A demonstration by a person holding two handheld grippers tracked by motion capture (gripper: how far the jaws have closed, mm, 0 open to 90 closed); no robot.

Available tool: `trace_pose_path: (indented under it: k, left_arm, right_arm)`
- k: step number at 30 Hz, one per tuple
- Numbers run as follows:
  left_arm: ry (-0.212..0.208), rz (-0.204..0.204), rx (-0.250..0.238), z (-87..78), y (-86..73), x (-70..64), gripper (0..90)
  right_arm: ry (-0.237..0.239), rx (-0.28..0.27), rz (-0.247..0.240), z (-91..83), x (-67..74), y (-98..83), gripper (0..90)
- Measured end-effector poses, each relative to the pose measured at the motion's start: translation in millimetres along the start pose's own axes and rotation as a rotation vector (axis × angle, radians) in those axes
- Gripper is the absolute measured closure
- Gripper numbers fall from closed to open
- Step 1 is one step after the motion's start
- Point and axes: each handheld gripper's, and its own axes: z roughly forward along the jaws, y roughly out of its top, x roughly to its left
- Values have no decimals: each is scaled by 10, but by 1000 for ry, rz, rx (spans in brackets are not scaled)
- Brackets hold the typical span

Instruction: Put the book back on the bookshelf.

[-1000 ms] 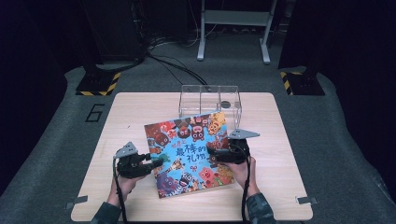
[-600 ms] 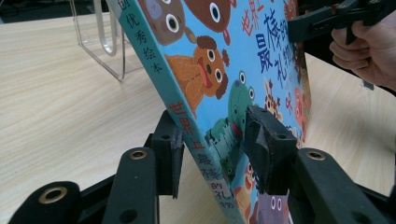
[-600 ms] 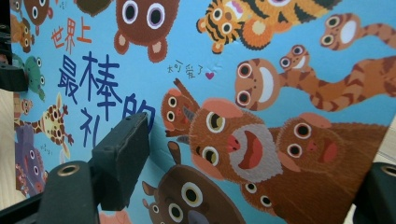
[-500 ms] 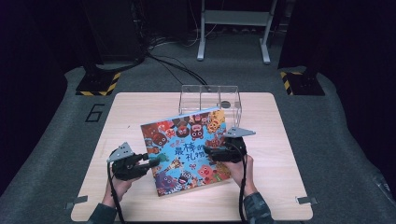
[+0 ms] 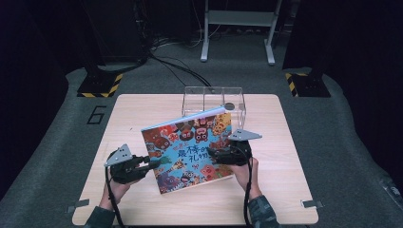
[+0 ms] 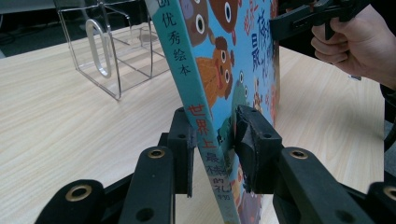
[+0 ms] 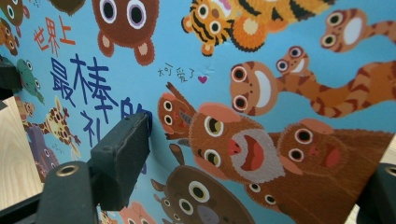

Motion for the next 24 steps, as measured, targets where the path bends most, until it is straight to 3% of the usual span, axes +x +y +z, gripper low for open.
trace_pose_path:
  k: [4,11,12,24]
  left_arm:
    - [-2,52,9,-22,23,-2,695]
    - [-27,68,3,-43,1,-16,703]
    - [-28,85,11,-46,-2,-15,706]
    - [-49,85,20,-51,-8,-20,725]
  right_arm:
    - [3,-26,-28,-44,-2,4,234]
    - [-5,-54,-51,-96,20,21,241]
    - [-5,-63,-51,-111,20,18,243]
    - [-28,-68,-52,-177,29,25,240]
